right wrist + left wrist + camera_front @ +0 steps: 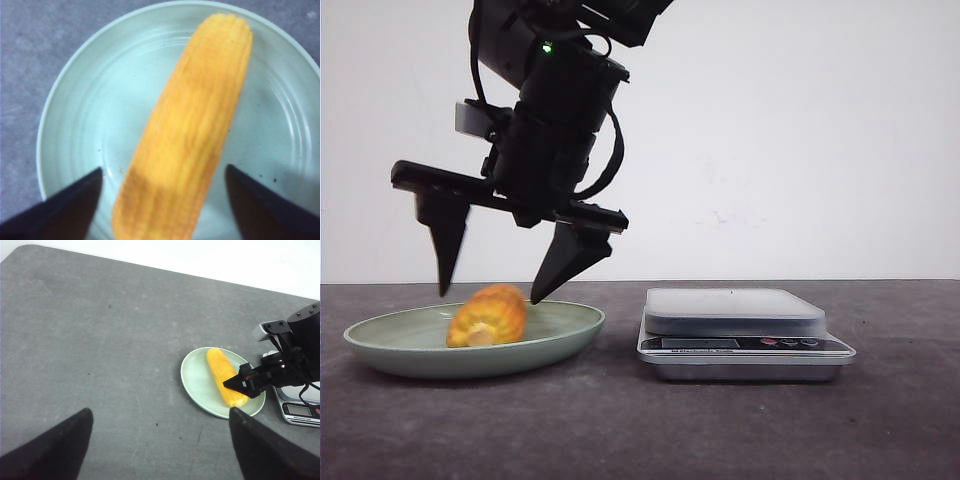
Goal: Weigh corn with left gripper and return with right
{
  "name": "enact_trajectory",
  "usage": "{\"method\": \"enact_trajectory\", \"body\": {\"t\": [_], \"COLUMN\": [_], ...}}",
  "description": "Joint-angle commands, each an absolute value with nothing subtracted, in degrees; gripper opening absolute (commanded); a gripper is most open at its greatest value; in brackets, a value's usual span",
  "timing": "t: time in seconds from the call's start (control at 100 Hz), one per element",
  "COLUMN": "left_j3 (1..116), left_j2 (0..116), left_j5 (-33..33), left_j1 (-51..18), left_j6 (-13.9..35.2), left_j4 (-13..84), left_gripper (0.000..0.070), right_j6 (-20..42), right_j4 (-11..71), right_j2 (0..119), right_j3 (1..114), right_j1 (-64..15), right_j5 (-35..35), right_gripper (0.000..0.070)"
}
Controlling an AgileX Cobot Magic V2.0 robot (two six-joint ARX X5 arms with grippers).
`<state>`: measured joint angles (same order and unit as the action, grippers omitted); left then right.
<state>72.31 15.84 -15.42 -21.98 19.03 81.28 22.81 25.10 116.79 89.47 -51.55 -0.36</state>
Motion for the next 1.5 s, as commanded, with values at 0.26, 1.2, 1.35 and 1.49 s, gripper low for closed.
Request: {"method": "enact_trajectory", "body": {"t": [0.26, 1.2, 1.35, 1.49], "left_j3": [72.95, 70.57, 68.16, 65.56], "left_j2": [16.23, 16.21, 16.14, 16.14], "left_j5": [-15.38, -14.87, -14.92, -14.92], "left_j1": [-22.13, -22.13, -22.15, -22.13], "left_j6": [19.09, 19.18, 18.98, 18.81], "left_j4": [82.72, 77.08, 74.67, 73.52], "left_gripper": [0.0511, 0.051, 0.0455, 0.0213], "right_j6": [15.27, 16.67, 18.9, 18.92], "right_j4": [30.3, 67.72, 63.79, 59.07], "right_j2": [100.86, 27.7, 18.68, 13.52], "right_j3": [95.98, 77.23, 63.53, 55.51], "right_j1": [-48.03, -30.5, -30.5, -30.5], "right_j5": [0.89, 17.67, 14.9, 14.83], "right_gripper": [0.0573, 0.0573, 0.0568, 0.0366]}}
